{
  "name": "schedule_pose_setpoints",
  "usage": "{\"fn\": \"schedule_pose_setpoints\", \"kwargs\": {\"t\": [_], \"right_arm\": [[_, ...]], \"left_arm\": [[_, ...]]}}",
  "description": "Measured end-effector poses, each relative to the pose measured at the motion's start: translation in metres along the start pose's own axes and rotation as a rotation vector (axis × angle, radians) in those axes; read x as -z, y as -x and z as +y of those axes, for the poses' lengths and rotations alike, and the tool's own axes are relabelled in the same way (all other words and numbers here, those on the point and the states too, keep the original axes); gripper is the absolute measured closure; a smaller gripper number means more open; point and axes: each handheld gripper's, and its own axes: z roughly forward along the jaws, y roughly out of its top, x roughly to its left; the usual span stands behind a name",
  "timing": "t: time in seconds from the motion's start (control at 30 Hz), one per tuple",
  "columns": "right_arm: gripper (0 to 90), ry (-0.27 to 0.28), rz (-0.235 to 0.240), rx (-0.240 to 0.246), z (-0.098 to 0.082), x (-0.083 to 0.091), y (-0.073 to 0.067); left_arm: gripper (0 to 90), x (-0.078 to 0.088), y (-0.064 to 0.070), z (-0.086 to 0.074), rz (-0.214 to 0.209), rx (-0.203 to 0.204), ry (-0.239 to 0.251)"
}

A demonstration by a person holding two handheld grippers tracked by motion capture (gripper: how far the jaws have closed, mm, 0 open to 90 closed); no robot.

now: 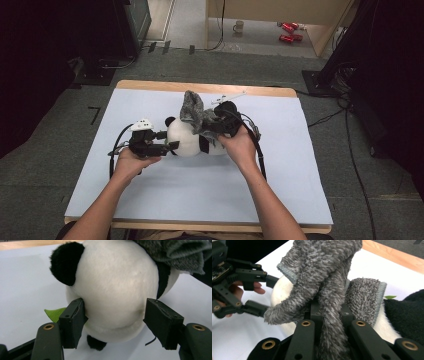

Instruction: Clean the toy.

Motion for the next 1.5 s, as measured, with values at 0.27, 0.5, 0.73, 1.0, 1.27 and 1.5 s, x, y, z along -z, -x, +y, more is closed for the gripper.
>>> {"fn": "schedule_pose_setpoints", "kwargs": {"t": [0.27,0.5,0.73,1.0,1.27,1.5], "right_arm": [[80.3,0.006,0.003,-0.017,0.005,-0.005,0.002],[80.3,0.056,0.050,-0.017,0.017,-0.001,-0.017],[79.4,0.051,0.070,-0.014,0.014,-0.028,-0.033],[78.5,0.081,0.079,-0.055,0.002,-0.037,-0.025],[78.1,0.087,-0.001,-0.056,-0.007,-0.027,-0.013],[78.7,0.110,0.003,-0.116,-0.017,-0.007,0.007]], "left_arm": [[31.3,-0.019,0.005,-0.012,0.086,-0.030,0.045],[49.2,-0.022,0.012,-0.007,0.114,-0.021,0.074],[53.0,-0.021,0.014,-0.003,0.117,-0.010,0.064],[53.4,-0.022,0.013,-0.002,0.127,-0.001,0.043],[56.5,-0.023,0.010,-0.001,0.151,0.007,0.012],[57.3,-0.023,0.012,0.002,0.155,-0.016,0.005]]}}
